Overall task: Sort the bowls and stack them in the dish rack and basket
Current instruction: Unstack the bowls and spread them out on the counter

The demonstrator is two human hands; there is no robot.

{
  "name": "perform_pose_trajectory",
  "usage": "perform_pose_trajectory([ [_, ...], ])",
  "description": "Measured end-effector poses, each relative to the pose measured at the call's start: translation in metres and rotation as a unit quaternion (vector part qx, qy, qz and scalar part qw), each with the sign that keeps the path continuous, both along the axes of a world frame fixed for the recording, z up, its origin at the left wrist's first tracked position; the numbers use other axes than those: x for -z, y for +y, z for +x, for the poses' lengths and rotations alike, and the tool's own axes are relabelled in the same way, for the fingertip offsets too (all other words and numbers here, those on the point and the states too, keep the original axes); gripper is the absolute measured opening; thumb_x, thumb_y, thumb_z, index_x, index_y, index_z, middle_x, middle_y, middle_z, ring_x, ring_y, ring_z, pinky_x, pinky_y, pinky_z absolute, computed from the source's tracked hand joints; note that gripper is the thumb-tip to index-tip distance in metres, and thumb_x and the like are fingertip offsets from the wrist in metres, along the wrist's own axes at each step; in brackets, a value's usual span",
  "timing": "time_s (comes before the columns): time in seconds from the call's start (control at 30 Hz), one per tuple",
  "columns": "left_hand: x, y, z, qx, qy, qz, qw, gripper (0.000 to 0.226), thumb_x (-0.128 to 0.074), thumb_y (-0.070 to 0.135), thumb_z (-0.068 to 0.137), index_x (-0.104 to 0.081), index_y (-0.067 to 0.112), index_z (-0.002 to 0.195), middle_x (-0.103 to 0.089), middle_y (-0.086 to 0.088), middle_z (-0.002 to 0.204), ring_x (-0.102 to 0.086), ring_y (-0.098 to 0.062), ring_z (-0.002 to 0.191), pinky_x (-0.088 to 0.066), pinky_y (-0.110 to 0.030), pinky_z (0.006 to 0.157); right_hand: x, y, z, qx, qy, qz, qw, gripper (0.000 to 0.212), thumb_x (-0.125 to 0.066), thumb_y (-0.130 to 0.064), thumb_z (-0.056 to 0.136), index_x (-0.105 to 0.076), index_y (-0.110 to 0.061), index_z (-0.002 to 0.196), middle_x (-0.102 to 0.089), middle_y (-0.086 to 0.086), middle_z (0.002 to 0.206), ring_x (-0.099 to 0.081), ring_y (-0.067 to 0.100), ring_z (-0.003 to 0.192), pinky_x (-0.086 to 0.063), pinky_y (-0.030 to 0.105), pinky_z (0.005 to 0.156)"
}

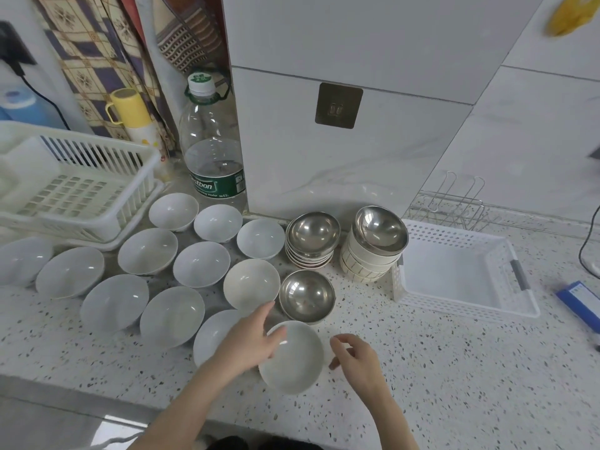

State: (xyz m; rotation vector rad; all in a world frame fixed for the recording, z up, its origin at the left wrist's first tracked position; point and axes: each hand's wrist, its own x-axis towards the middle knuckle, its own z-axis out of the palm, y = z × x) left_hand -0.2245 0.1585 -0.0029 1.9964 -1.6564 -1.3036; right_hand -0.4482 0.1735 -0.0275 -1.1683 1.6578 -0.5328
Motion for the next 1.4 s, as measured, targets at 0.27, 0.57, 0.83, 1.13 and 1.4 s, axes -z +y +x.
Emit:
perform_pose_trajectory([
  [0.27, -0.017, -0.092, -0.012, -0.069, 0.011, -0.023, 0.997, 0.070, -0.041, 0.057, 0.094, -0.024, 0.019, 0.150, -0.072, -0.001, 0.094, -0.063, -0.020, 0.099, -0.047, -0.038, 0.087, -0.025, -0.034, 0.002, 0.045, -0.005, -0.040, 0.998, 0.010, -0.053, -0.033, 0.096, -0.063, -0.033, 0.095, -0.072, -0.006, 0.066, -0.067, 0.018, 0.073, -0.048, 0.024, 0.061],
  [0.57, -0.013, -0.146, -0.021, -0.136, 0.102, 0.036, 0.985, 0.075, -0.056, 0.038, 0.090, -0.016, 0.021, 0.150, -0.072, -0.003, 0.082, -0.056, -0.001, 0.043, -0.057, -0.036, 0.070, -0.032, -0.029, 0.016, 0.094, -0.004, -0.039, 0.995, 0.011, -0.053, -0.031, 0.096, -0.063, -0.035, 0.093, -0.073, -0.007, 0.066, -0.056, 0.011, 0.058, -0.045, 0.020, 0.055],
  [0.83, -0.010, -0.160, -0.021, -0.171, 0.190, 0.054, 0.965, 0.062, -0.057, 0.024, 0.090, -0.024, 0.025, 0.142, -0.072, -0.007, 0.068, -0.042, -0.005, 0.028, -0.027, -0.016, 0.033, -0.038, -0.025, 0.024, 0.147, 0.018, -0.026, 0.989, 0.010, -0.054, -0.032, 0.095, -0.062, -0.037, 0.091, -0.073, -0.008, 0.066, -0.050, 0.008, 0.053, -0.045, 0.019, 0.053],
  [1.13, -0.005, -0.173, -0.017, -0.152, 0.210, 0.071, 0.963, 0.062, -0.056, 0.024, 0.089, -0.027, 0.019, 0.144, -0.074, -0.011, 0.066, -0.036, -0.006, 0.023, -0.022, -0.016, 0.029, -0.041, -0.031, 0.028, 0.173, 0.027, -0.017, 0.984, 0.012, -0.054, -0.028, 0.095, -0.066, -0.029, 0.096, -0.073, -0.003, 0.065, -0.058, 0.010, 0.064, -0.046, 0.028, 0.064],
  [1.4, -0.024, -0.177, -0.008, -0.134, 0.273, 0.040, 0.952, 0.045, -0.051, 0.021, 0.090, -0.041, 0.026, 0.133, -0.073, -0.016, 0.066, -0.039, -0.008, 0.028, -0.023, -0.018, 0.031, -0.043, -0.053, 0.035, 0.154, 0.045, -0.023, 0.987, 0.014, -0.054, -0.029, 0.095, -0.067, -0.026, 0.101, -0.073, -0.003, 0.066, -0.056, 0.007, 0.058, -0.045, 0.024, 0.059],
])
